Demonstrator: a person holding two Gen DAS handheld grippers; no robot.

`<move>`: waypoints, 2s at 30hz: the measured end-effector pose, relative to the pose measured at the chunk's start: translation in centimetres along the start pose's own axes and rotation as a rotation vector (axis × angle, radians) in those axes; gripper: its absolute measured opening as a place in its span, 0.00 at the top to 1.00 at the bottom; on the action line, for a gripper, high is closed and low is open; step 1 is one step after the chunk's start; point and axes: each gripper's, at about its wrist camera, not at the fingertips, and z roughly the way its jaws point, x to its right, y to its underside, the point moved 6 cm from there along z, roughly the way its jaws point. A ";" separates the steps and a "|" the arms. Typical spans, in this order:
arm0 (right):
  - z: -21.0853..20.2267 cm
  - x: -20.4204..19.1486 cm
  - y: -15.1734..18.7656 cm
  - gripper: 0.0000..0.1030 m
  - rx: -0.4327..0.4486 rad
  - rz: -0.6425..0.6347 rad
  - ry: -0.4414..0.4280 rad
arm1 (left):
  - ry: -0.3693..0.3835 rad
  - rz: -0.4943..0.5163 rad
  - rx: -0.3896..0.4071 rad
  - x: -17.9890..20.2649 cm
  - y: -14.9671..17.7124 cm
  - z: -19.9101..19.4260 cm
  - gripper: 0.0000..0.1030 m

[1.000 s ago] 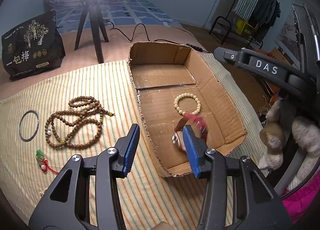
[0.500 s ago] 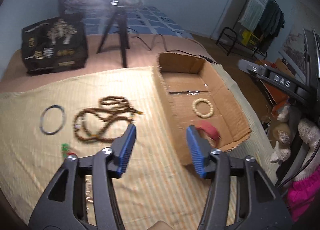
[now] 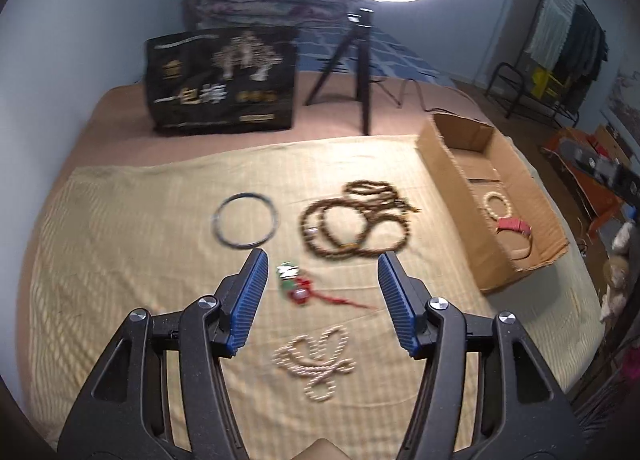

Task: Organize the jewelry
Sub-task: 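Move both tools back toward the brown bead necklace and pearl necklace, then grasp the brown wooden bead necklace with the right tool while the left tool grasps the pearl necklace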

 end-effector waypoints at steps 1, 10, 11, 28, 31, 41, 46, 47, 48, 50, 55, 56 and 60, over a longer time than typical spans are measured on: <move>0.0 -0.7 0.3 0.32 -0.004 -0.013 -0.014 | -0.003 -0.011 0.001 -0.6 0.1 -0.1 0.43; 2.2 -7.1 4.5 0.32 -0.116 -0.152 -0.113 | -0.038 -0.053 -0.001 -4.8 1.8 -0.5 0.43; 2.4 -7.8 5.0 0.32 -0.131 -0.168 -0.123 | -0.039 -0.065 -0.008 -5.3 2.1 -0.5 0.43; 8.2 -12.6 6.7 0.32 -0.276 -0.322 -0.154 | 0.090 -0.130 -0.196 -3.5 7.4 1.4 0.43; 9.6 -13.3 6.5 0.32 -0.289 -0.344 -0.148 | 0.093 -0.113 -0.219 -2.7 8.0 1.9 0.43; 14.5 -14.8 6.9 0.32 -0.403 -0.304 -0.202 | 0.091 -0.108 -0.272 -2.1 9.3 4.3 0.43; 16.2 -15.2 7.4 0.32 -0.445 -0.295 -0.203 | 0.104 -0.142 -0.285 -2.1 9.0 5.4 0.43; 16.5 -15.4 7.5 0.32 -0.448 -0.301 -0.206 | 0.106 -0.143 -0.285 -2.0 8.9 5.5 0.43; 16.7 -15.6 7.6 0.31 -0.451 -0.308 -0.209 | 0.108 -0.145 -0.285 -2.0 8.8 5.7 0.43; 17.2 -15.9 8.0 0.23 -0.462 -0.326 -0.207 | 0.106 -0.141 -0.283 -1.9 8.7 6.0 0.43; 18.5 -15.8 8.8 0.22 -0.480 -0.350 -0.173 | 0.090 -0.109 -0.273 -1.7 8.9 6.4 0.44; 18.7 -15.7 8.7 0.22 -0.476 -0.349 -0.165 | 0.087 -0.108 -0.272 -1.8 8.9 6.4 0.47; 19.3 -15.1 8.9 0.22 -0.499 -0.354 -0.158 | 0.081 -0.108 -0.273 -2.4 8.8 6.5 0.55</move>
